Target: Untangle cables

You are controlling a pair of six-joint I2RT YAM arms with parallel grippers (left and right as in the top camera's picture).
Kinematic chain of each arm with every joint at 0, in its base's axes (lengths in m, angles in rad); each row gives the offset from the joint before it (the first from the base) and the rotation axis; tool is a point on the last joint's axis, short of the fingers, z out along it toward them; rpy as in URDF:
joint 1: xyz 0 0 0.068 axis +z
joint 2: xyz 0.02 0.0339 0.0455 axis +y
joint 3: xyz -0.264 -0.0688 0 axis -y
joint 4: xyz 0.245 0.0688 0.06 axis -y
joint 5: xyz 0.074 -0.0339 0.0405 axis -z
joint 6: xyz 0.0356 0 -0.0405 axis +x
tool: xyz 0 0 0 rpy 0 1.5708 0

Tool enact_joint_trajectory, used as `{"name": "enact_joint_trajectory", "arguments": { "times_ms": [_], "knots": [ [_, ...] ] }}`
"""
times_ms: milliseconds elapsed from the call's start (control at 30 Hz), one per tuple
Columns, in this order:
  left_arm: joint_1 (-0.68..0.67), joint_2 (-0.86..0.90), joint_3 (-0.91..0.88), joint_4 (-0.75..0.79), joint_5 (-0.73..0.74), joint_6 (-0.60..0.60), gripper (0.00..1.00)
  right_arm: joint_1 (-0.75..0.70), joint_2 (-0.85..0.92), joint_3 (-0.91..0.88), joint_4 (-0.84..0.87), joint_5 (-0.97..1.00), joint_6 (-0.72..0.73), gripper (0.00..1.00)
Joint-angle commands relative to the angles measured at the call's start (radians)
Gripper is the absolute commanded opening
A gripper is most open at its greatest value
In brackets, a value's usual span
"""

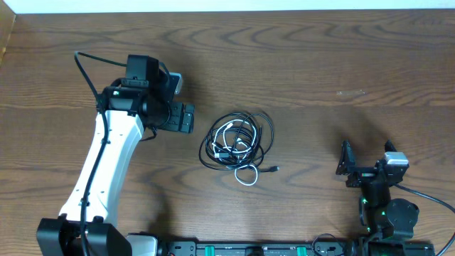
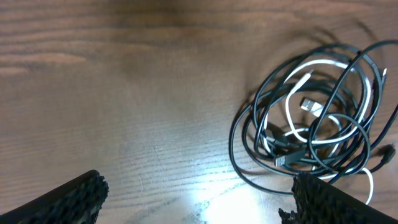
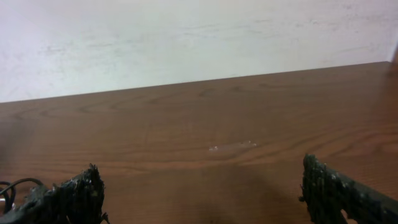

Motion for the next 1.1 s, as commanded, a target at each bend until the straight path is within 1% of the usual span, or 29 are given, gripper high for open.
{"name": "enact_joint_trajectory", "arguments": {
  "times_ms": [0,400,733,1067],
  "knots": [
    [-0.004,0.011,0.051,-0.005,0.008,-0.009,0.96,-0.005,-0.006,-0.001,-0.005,0.004,-0.013,0.99],
    [-0.003,0.011,0.151,-0.025,0.008,-0.009,0.96,-0.005,-0.006,-0.001,-0.005,0.004,-0.013,0.99],
    [0.027,0.019,0.164,0.009,0.005,-0.009,0.96,-0.005,-0.006,-0.001,-0.005,0.004,-0.013,0.99],
    [0.045,0.16,0.216,0.023,0.005,0.003,0.96,-0.005,-0.006,-0.001,-0.005,0.004,-0.013,0.99]
  ]
}}
